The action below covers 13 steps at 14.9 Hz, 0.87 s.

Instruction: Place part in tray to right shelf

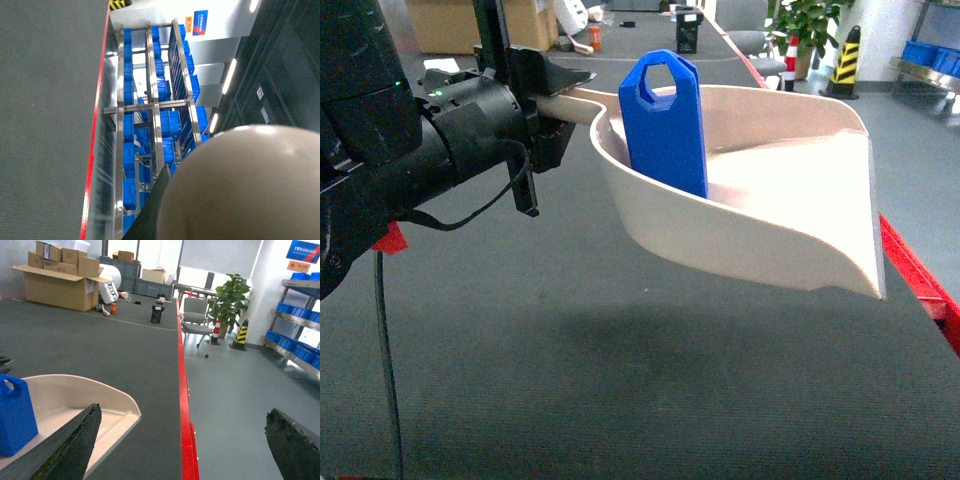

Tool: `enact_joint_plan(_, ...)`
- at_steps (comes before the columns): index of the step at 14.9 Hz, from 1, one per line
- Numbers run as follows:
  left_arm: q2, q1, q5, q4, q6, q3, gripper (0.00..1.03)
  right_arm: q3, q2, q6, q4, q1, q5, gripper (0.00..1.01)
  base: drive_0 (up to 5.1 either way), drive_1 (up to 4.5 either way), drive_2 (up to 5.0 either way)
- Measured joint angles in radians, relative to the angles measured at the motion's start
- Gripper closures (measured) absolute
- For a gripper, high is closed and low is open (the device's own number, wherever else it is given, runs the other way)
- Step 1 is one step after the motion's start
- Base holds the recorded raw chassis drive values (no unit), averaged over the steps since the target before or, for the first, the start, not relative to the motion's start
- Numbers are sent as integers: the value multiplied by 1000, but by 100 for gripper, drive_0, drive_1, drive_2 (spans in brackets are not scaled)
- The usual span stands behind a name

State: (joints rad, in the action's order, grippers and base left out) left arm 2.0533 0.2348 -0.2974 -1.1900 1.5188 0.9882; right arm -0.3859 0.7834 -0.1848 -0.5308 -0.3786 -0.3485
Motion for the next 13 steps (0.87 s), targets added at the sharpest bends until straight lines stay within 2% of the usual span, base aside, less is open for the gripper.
enact_joint_plan(13, 0, -1, -2, 0, 0, 0, 91, 0, 0, 0, 0, 0, -2, 3, 498, -247, -247)
